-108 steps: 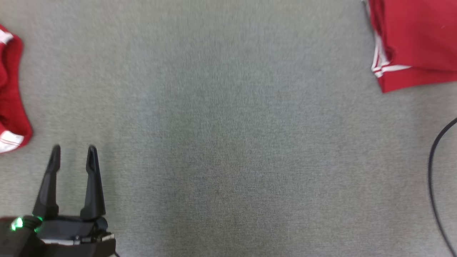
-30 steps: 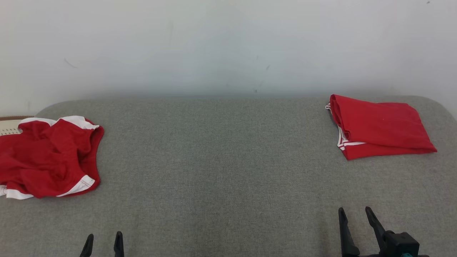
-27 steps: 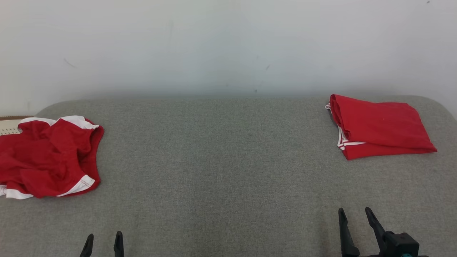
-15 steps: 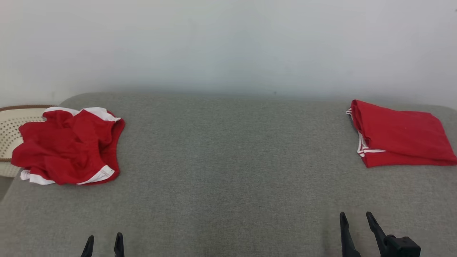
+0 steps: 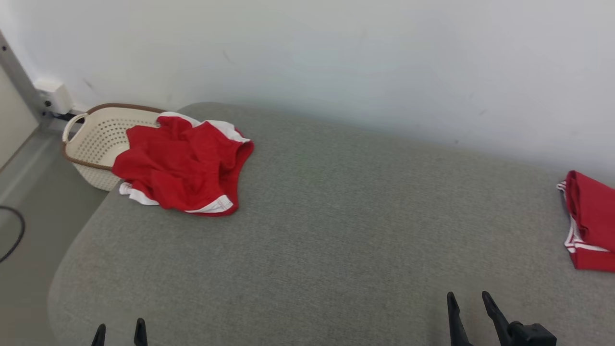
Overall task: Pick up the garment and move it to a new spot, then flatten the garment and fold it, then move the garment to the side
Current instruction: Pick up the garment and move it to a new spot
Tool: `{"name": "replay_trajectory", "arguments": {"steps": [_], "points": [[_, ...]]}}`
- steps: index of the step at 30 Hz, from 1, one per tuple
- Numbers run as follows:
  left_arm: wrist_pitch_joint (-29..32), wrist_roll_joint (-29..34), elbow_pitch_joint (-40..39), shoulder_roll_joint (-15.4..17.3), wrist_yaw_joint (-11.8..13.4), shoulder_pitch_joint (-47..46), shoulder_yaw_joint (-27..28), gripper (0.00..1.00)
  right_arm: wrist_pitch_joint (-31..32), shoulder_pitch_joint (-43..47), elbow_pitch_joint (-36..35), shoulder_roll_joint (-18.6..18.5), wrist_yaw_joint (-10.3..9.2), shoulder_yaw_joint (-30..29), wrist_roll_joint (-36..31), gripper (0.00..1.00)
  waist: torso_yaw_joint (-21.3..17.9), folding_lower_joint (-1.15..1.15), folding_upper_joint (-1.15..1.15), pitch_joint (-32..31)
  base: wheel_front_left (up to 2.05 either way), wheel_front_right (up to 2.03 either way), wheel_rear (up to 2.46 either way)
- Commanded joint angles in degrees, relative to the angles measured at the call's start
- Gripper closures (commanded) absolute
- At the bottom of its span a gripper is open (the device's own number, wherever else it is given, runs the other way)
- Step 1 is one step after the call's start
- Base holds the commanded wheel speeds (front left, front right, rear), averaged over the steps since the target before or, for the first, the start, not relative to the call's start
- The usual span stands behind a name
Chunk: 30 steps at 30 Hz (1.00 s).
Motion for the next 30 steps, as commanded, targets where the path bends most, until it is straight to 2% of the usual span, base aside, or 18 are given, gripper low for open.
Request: {"name": "replay_trajectory", "arguments": {"steps": [1, 8, 15, 22, 24, 30], "points": [[-0.19, -0.41, -0.02, 0.46, 0.25, 1.19, 0.31, 0.0, -0.29, -0.48, 0.22, 0.14, 0.01, 0.23, 0.52, 0.0, 4.92, 0.0, 0.0, -0.68, 0.0, 0.0, 0.0], [-0.16, 0.11, 0.29, 1.33, 1.33, 1.01, 1.06, 0.0, -0.8, -1.12, 1.03, 0.14, 0.01, 1.8, 1.61, 0.0, 9.6, 0.0, 0.0, -1.08, 0.0, 0.0, 0.0], [-0.01, -0.64, 0.01, 2.03, 1.8, 1.38, 1.73, 0.0, -1.35, -1.62, 2.21, 0.13, 0.01, 2.77, 2.47, 0.0, 11.34, 0.0, 0.0, -1.36, 0.0, 0.0, 0.0], [0.08, -2.03, -0.34, 1.79, 2.18, 1.34, 2.52, 0.0, -1.56, -2.13, 2.44, 0.12, 0.01, 3.51, 2.28, 0.0, 10.61, 0.0, 0.0, -0.92, 0.0, 0.0, 0.0], [0.32, -2.56, -0.19, 2.15, 1.41, 0.2, 2.32, 0.0, -1.44, -2.2, 2.4, 0.12, 0.01, 3.51, 2.15, 0.0, 10.1, 0.0, 0.0, -0.4, 0.0, 0.0, 0.0], [2.58, -5.38, 0.65, 5.16, -0.62, -10.65, 2.93, 0.0, -0.37, -6.33, 1.28, 0.08, 0.01, 4.94, 0.72, 0.0, 6.6, 0.0, 0.0, 4.24, 0.0, 0.0, 0.0]]}}
